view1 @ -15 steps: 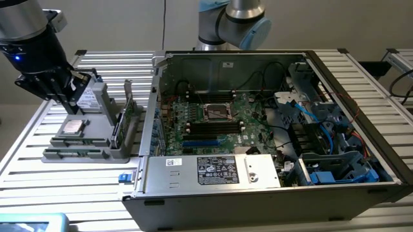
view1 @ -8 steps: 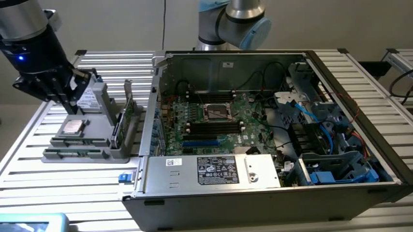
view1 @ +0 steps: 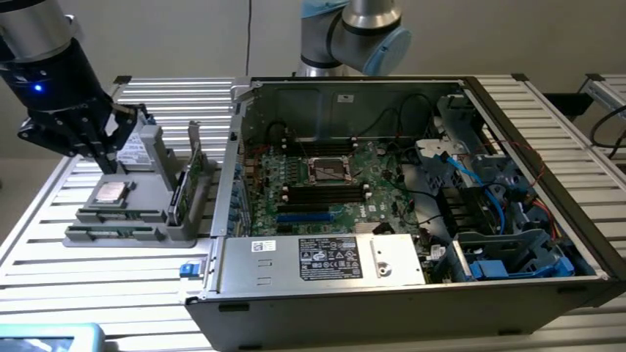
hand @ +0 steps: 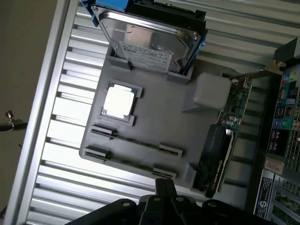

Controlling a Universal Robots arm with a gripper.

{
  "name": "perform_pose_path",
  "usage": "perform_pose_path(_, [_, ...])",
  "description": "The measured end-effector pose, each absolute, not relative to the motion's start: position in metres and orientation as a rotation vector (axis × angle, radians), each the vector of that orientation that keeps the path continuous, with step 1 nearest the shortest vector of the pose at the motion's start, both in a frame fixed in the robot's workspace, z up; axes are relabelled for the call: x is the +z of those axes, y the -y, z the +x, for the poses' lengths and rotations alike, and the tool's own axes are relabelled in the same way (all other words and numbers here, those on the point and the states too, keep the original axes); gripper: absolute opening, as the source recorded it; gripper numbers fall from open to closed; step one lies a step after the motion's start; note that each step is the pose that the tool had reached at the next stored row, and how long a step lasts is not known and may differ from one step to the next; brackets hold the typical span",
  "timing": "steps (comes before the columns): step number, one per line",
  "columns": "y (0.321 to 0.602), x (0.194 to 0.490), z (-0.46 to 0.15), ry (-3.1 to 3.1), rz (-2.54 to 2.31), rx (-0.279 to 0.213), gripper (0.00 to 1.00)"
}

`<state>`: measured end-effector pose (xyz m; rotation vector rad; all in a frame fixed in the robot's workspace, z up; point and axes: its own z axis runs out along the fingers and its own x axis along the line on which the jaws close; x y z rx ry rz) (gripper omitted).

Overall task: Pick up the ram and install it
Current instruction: 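Pick up the ram and move it above insertion slot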

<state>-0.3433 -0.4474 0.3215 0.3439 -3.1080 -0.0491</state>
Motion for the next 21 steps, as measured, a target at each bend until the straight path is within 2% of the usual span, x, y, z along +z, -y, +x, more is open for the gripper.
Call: perform_pose_path(21, [0.4474,0.3195,-0.3433,2.981,0.924,-0.044,0.11])
